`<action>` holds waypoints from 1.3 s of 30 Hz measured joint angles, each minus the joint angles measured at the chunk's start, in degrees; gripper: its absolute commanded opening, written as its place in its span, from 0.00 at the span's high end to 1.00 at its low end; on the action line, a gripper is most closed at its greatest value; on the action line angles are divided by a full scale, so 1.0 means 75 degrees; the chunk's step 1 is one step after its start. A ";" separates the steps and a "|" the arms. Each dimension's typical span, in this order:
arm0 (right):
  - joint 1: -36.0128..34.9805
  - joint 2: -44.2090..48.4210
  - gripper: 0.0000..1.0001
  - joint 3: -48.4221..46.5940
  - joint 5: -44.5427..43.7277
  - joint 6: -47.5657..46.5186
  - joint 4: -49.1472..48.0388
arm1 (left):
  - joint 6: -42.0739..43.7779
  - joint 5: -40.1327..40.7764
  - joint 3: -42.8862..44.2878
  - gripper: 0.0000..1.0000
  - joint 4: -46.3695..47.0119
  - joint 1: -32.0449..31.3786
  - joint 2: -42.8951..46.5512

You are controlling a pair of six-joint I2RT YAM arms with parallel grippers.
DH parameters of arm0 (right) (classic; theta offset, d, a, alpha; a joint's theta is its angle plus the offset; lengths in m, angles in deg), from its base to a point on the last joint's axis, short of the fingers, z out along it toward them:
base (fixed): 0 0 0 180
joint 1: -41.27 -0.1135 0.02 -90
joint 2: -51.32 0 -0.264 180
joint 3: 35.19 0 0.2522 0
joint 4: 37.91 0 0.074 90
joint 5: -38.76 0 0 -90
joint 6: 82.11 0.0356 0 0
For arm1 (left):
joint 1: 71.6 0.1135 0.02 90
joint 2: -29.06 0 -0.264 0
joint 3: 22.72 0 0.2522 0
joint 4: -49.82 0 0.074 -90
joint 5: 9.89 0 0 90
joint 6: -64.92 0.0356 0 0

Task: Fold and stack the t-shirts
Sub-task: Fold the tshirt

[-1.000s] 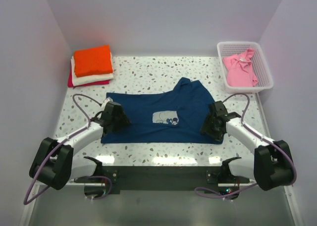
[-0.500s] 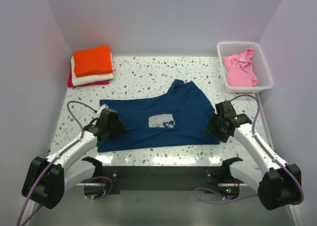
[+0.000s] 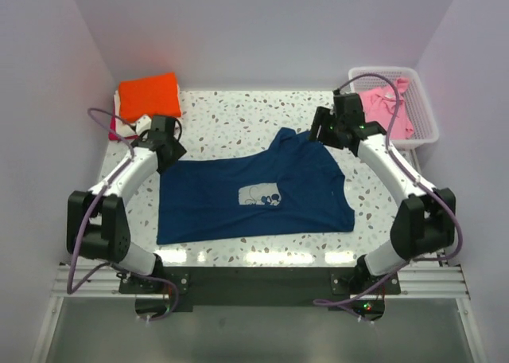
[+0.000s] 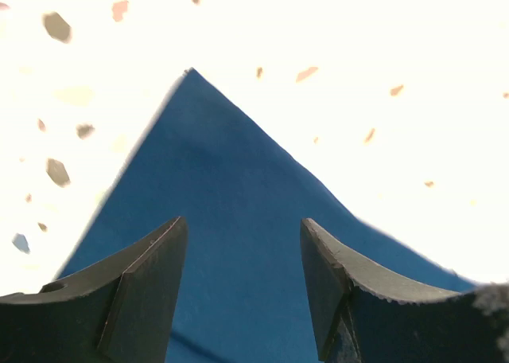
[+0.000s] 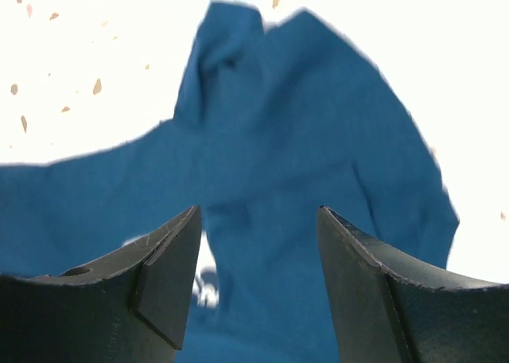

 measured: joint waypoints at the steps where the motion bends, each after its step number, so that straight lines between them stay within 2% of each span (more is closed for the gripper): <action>1: 0.0000 -0.0271 0.37 -0.0184 0.0003 -0.0111 -0.0140 | 0.0032 0.0172 0.0221 0.37 -0.0023 0.0079 -0.0364; 6: 0.0017 -0.1743 0.39 -0.1411 0.0061 -0.0586 -0.0475 | 0.0108 0.0755 0.1180 0.38 -0.0379 0.0321 -0.1944; 14: 0.0050 -0.3045 0.38 -0.2328 0.0198 -0.1040 -0.0729 | 0.0160 0.1014 0.2194 0.40 -0.0717 0.0679 -0.3649; 25: 0.0070 -0.4237 0.38 -0.2769 0.0358 -0.1361 -0.0863 | 0.0256 0.0915 0.2658 0.42 -0.0740 0.0781 -0.3993; 31: 0.0166 -0.4345 0.38 -0.2978 0.0356 -0.1419 -0.0868 | 0.0364 0.0807 0.2710 0.45 -0.0699 0.0819 -0.3990; 38: 0.0297 -0.4538 0.37 -0.3328 0.0411 -0.1478 -0.0854 | 0.0385 0.0746 0.2833 0.57 -0.0699 0.0877 -0.4100; 39: 0.0323 -0.4619 0.37 -0.3416 0.0478 -0.1478 -0.0851 | 0.0388 0.0746 0.2833 0.63 -0.0702 0.0883 -0.4121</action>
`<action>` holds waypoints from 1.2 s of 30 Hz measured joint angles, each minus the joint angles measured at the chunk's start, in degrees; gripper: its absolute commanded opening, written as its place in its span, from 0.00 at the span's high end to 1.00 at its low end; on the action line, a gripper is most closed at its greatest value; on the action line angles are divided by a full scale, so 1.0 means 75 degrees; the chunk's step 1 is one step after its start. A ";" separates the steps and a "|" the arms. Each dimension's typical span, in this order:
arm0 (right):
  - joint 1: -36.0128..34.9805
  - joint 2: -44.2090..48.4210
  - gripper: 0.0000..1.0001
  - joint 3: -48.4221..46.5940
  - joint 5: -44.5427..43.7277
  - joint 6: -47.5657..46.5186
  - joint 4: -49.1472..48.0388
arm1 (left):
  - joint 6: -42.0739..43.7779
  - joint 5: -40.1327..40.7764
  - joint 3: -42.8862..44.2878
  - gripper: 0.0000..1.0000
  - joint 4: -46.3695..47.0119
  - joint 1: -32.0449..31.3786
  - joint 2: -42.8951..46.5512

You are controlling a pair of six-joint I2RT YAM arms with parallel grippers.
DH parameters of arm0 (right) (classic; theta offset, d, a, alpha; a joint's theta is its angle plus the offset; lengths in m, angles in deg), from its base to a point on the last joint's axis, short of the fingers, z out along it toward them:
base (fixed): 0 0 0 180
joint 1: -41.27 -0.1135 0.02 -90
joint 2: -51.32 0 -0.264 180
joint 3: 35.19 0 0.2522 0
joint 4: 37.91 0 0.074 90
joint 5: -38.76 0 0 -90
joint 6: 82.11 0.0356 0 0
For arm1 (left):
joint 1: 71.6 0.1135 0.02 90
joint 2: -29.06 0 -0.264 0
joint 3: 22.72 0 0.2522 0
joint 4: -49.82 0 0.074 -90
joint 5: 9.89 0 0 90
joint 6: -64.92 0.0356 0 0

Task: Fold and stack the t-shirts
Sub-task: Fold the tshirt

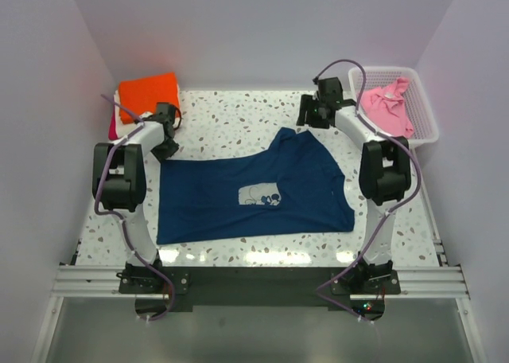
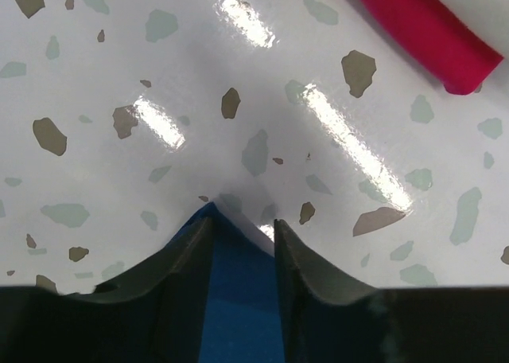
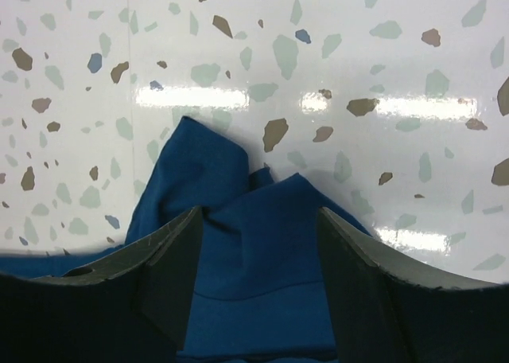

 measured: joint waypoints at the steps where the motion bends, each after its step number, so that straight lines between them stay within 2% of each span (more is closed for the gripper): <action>1: 0.0026 -0.0085 0.37 -0.0090 0.0061 -0.0003 0.0000 | 0.0000 -0.0006 0.0000 0.66 0.0000 0.0000 -0.0026; 2: 0.0047 -0.0192 0.37 -0.0198 0.0090 -0.0006 0.0023 | 0.0020 -0.0009 0.0000 0.72 0.0003 0.0000 -0.0050; 6: 0.0099 -0.0691 0.37 -0.0577 0.0192 -0.0032 0.0047 | 0.0105 -0.0052 0.0000 0.86 0.0006 0.0012 -0.0096; 16: 0.0134 -0.1282 0.39 -0.0787 0.0251 -0.0052 0.0379 | 0.0195 -0.0163 0.0000 0.96 0.0050 0.0015 -0.0108; 19: 0.0137 -0.1282 0.44 -0.0790 0.0271 -0.0044 0.0391 | 0.0201 -0.0198 0.0000 0.98 0.0079 0.0015 -0.0108; 22: 0.0149 -0.1282 0.55 -0.0790 0.0332 0.0000 0.0420 | 0.0256 -0.0224 0.0000 1.00 0.0105 0.0017 -0.0108; 23: 0.0154 -0.1282 0.61 -0.0790 0.0358 0.0015 0.0434 | 0.0283 -0.0227 0.0000 1.00 0.0114 0.0020 -0.0108; 24: 0.0166 -0.1291 0.71 -0.0793 0.0417 0.0017 0.0469 | 0.0306 -0.0233 0.0000 1.00 0.0122 0.0023 -0.0108; 27: 0.0210 -0.1326 0.88 -0.0833 0.0466 0.0087 0.0606 | 0.0341 -0.0262 0.0000 1.00 0.0134 0.0032 -0.0111; 30: 0.0291 -0.1326 0.94 -0.0833 0.0460 0.0198 0.0679 | 0.0393 -0.0297 0.0000 1.00 0.0154 0.0044 -0.0111; 36: 0.0574 -0.1227 0.96 -0.0647 0.0449 0.0414 0.0609 | 0.0545 -0.0452 0.0017 1.00 0.0286 0.0093 -0.0111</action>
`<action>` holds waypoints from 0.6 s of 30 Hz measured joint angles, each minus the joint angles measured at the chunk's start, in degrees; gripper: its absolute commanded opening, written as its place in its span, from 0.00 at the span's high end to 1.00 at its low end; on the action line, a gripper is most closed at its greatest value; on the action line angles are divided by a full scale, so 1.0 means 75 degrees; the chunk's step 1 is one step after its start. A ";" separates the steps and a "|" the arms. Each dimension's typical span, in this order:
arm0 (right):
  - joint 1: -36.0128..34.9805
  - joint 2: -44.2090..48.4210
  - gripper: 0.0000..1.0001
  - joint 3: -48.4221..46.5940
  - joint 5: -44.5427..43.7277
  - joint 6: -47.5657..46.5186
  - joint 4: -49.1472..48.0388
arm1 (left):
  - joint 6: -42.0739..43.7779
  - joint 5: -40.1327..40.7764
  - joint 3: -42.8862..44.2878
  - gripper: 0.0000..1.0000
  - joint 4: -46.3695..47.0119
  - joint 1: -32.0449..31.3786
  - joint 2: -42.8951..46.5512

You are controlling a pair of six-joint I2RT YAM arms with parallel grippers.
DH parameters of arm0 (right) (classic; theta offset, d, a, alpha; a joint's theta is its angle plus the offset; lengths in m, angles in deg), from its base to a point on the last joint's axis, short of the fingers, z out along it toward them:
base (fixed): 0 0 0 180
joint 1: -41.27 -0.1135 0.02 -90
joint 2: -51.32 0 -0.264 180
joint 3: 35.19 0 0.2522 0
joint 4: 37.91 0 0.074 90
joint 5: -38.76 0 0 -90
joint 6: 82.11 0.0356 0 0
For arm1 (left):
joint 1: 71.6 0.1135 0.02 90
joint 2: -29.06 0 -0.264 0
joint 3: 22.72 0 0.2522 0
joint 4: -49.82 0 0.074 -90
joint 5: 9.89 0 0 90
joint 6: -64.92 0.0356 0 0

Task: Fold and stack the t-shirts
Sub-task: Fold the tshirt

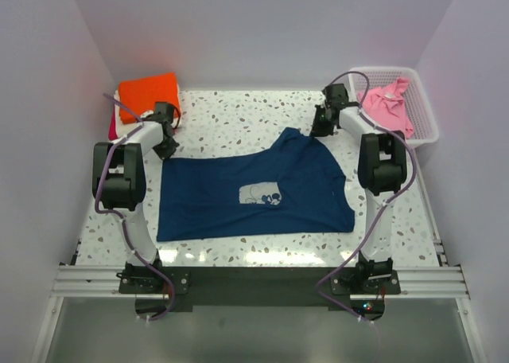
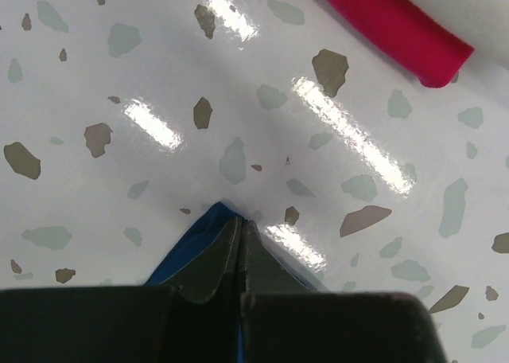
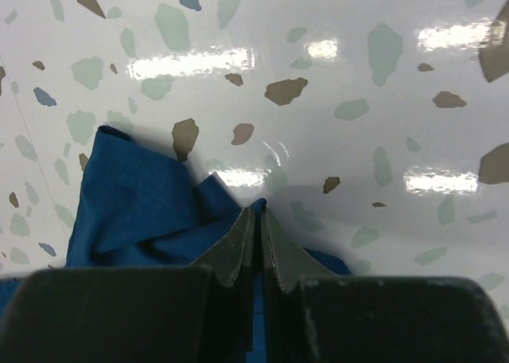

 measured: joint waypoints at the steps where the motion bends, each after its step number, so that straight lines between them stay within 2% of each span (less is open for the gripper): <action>1: 0.0058 0.0047 0.96 0.0076 0.0000 0.0035 -0.0026 | 0.0026 -0.0029 0.0012 1.00 0.0038 0.0006 0.0000; 18: 0.0306 0.1195 0.96 0.0912 0.0061 0.0262 -0.0539 | 0.0256 -0.0839 0.0417 1.00 0.0615 0.0087 -0.0017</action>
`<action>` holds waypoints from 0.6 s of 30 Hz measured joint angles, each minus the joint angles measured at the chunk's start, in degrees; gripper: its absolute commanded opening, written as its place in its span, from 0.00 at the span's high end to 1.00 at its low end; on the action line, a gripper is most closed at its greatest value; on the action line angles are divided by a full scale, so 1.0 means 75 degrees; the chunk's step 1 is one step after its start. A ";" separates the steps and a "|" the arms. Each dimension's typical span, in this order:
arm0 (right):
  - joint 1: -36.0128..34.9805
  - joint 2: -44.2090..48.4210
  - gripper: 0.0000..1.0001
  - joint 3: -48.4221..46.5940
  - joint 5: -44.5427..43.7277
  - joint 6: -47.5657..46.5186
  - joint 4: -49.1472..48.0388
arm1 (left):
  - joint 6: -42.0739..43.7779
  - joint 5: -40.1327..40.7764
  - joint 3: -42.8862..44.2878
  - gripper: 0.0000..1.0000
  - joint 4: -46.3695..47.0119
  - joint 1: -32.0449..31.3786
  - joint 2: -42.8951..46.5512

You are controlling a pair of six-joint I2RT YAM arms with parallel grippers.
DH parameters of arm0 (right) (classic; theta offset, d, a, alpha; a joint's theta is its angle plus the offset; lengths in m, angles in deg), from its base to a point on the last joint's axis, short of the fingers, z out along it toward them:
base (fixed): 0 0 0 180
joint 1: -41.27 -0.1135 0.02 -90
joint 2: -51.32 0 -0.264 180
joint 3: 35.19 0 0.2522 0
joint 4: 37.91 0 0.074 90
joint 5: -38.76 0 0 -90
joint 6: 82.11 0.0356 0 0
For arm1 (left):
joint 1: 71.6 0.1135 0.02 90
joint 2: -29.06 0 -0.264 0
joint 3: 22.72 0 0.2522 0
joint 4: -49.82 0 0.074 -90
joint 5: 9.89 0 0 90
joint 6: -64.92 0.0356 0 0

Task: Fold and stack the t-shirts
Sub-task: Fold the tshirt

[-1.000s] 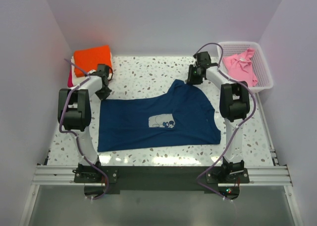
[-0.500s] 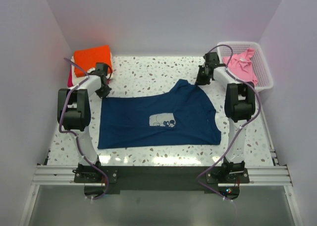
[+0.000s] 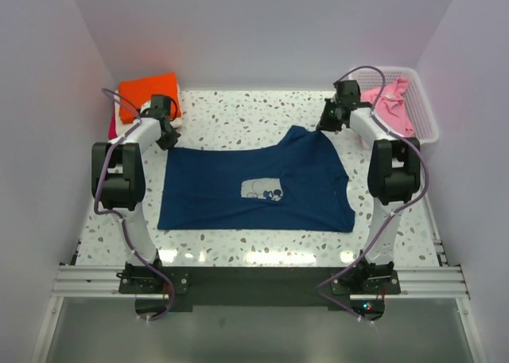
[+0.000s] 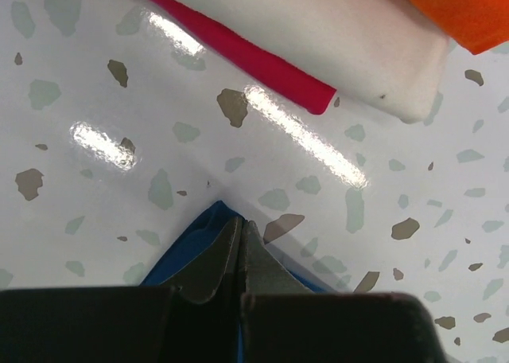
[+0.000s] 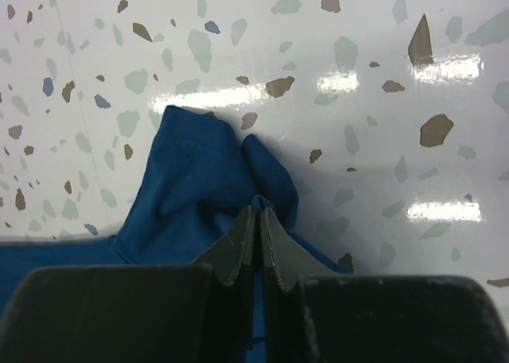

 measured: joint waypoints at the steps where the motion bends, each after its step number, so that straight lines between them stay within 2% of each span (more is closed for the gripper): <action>1: 0.0003 0.0102 0.96 0.0108 -0.0017 0.0000 -0.0041 | 0.0000 -0.0038 0.0000 1.00 0.0012 0.0000 0.0000; 8: 0.0003 0.1064 0.96 0.1023 -0.0230 0.0067 -0.0085 | -0.0029 -0.0201 -0.0152 1.00 0.0038 0.0003 0.0184; 18: 0.0003 0.2594 0.96 0.2425 -0.0659 0.0265 -0.0023 | -0.0172 -0.0294 -0.1399 1.00 0.0061 0.0157 0.1577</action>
